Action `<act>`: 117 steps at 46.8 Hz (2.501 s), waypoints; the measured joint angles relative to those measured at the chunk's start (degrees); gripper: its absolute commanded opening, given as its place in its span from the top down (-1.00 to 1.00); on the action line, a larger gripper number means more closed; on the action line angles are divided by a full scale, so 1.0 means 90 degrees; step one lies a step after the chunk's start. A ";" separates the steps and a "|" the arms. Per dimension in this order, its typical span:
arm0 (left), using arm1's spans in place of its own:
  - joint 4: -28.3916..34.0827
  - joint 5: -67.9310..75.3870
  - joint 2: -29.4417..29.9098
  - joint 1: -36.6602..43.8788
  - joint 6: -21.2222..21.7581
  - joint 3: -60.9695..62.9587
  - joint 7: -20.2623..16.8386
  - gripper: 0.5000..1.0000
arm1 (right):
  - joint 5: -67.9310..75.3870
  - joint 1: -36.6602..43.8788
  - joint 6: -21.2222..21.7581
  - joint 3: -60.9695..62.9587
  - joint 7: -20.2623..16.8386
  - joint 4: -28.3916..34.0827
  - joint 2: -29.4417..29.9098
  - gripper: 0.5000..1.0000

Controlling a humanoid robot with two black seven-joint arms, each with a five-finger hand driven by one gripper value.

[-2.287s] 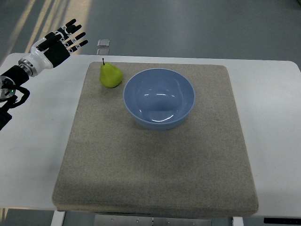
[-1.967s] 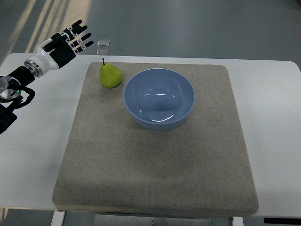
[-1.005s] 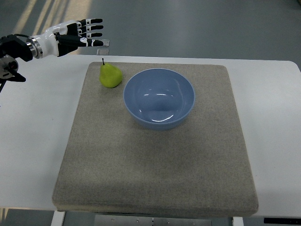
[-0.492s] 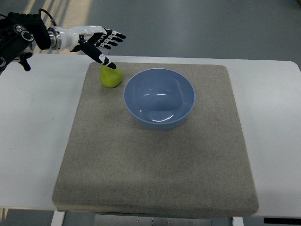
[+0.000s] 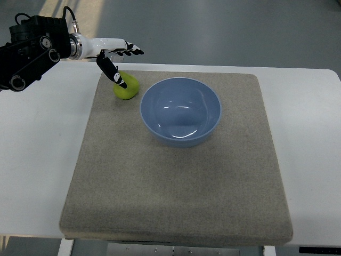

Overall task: Place pear in bowl with left hand
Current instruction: 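Lower the left hand over the pear and curl fingers around it, then close the left hand on the pear and lift it off the mat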

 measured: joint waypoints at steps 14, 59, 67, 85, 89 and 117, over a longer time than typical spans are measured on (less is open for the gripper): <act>0.0140 0.0516 -0.0413 0.0030 0.0577 0.0307 0.0012 -0.96 | 0.0000 0.0000 0.0000 0.0000 0.0001 0.0000 0.0000 -0.70; 0.1164 0.0811 -0.1042 0.0065 0.1585 0.0877 0.0012 -0.95 | 0.0000 -0.0001 0.0000 0.0000 0.0002 0.0001 0.0000 -0.70; 0.1171 0.0811 -0.1023 0.0064 0.1585 0.1143 0.0012 -0.94 | 0.0001 -0.0001 0.0000 -0.0002 0.0001 0.0002 0.0000 -0.70; 0.1185 0.0790 -0.1019 0.0156 0.1586 0.1278 0.0011 -0.77 | 0.0000 -0.0001 0.0000 0.0000 0.0001 0.0000 0.0000 -0.70; 0.1184 0.0754 -0.1020 0.0155 0.1586 0.1344 0.0007 -0.51 | 0.0001 -0.0002 0.0000 0.0000 0.0001 0.0000 0.0000 -0.70; 0.1021 0.0687 -0.0993 0.0010 0.1586 0.1287 0.0002 1.00 | 0.0001 -0.0002 0.0000 -0.0003 0.0002 0.0000 0.0000 -0.70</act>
